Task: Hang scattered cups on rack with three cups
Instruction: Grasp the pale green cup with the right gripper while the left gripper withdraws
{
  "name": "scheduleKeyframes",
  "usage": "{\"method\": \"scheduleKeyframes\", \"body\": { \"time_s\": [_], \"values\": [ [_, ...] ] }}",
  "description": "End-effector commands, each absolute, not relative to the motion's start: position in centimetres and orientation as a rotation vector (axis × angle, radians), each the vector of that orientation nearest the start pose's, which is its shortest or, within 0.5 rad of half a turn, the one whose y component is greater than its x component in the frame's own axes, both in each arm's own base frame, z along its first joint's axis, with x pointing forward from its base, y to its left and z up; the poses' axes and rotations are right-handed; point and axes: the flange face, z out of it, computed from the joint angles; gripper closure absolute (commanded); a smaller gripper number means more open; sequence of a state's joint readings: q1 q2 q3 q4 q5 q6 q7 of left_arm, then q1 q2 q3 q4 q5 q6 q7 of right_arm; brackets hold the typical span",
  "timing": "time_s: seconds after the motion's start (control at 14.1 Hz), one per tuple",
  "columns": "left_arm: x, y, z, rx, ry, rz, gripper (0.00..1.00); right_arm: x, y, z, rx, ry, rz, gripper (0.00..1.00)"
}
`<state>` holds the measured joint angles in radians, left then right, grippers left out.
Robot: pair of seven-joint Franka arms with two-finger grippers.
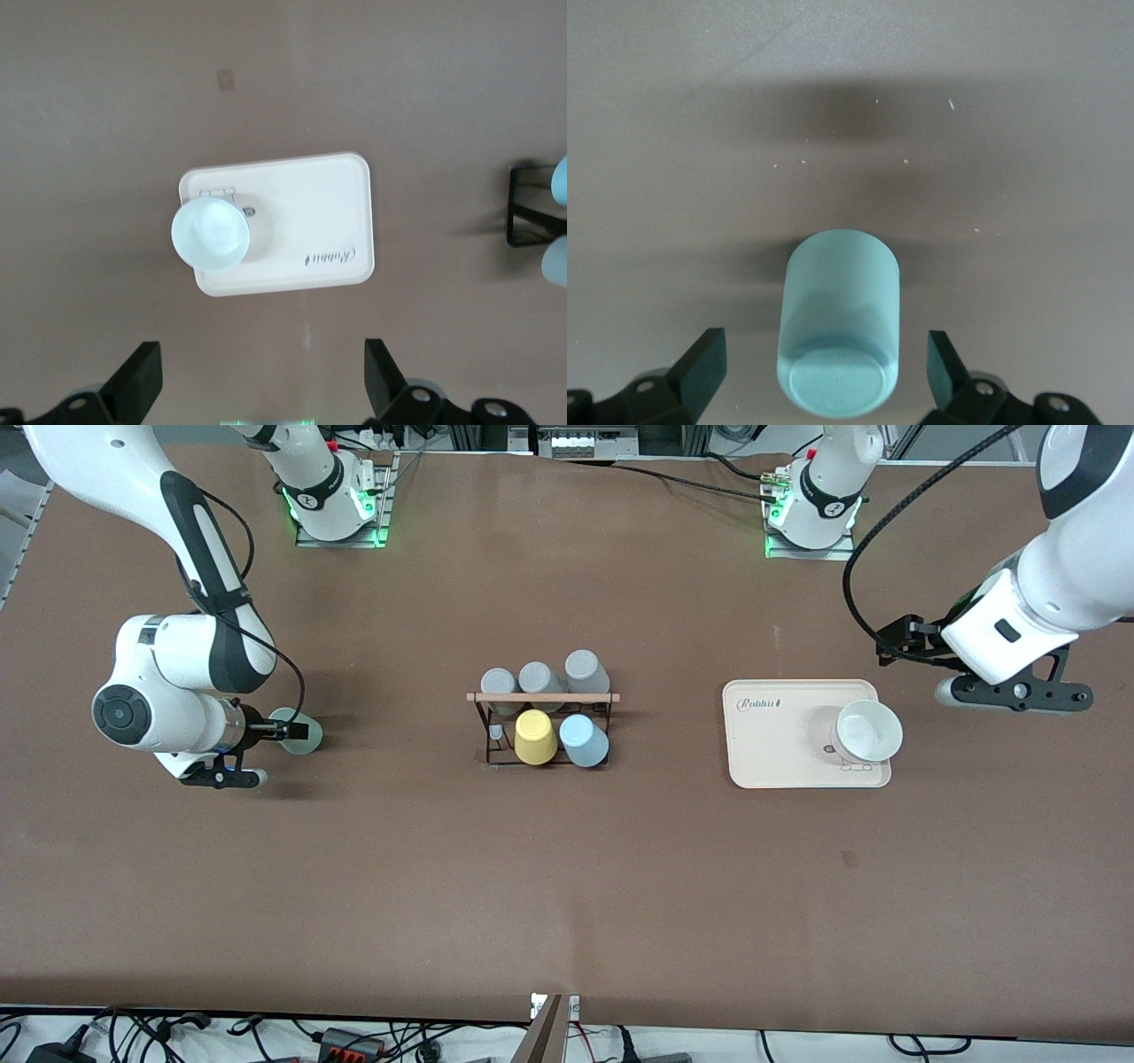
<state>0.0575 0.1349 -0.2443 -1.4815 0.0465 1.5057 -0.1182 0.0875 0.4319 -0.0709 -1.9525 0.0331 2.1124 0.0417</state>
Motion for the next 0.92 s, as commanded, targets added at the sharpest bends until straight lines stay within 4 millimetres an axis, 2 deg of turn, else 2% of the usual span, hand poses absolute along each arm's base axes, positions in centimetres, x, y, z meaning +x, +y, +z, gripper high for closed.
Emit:
{"method": "scheduleKeyframes", "body": {
  "time_s": [0.0, 0.07, 0.14, 0.21, 0.28, 0.43, 0.57, 0.85],
  "values": [
    [54.4, -8.4, 57.0, -3.106, 0.171, 0.004, 0.0, 58.3, 1.2, 22.9, -3.114, 0.104, 0.426, 0.0],
    [54.2, -8.0, 57.1, -3.109, 0.275, -0.015, 0.0, 58.0, 1.2, 22.7, -3.113, 0.104, 0.431, 0.0],
    [54.4, -7.4, 57.3, -3.119, 0.284, -0.024, 0.0, 57.9, 1.2, 22.8, -3.115, 0.101, 0.421, 0.0],
    [54.5, -6.8, 57.3, -3.165, 0.247, -0.022, 0.0, 57.8, 1.0, 23.0, -3.115, 0.106, 0.416, 0.0],
    [54.6, -4.7, 58.2, -3.22, 0.169, -0.05, 0.0, 57.6, 1.0, 23.1, -3.114, 0.106, 0.416, 0.0],
    [55.0, -3.3, 59.2, -3.234, 0.119, -0.079, 0.0, 56.8, 1.2, 23.3, -3.117, 0.101, 0.388, 0.0],
    [54.7, -3.6, 59.9, -3.218, 0.106, -0.013, 0.0, 55.9, 1.1, 22.6, -3.121, 0.103, 0.347, 0.0],
    [55.0, -4.0, 60.2, -3.212, 0.076, 0.006, 0.0, 55.1, 1.0, 22.9, -3.119, 0.106, 0.352, 0.0]
  ]
}}
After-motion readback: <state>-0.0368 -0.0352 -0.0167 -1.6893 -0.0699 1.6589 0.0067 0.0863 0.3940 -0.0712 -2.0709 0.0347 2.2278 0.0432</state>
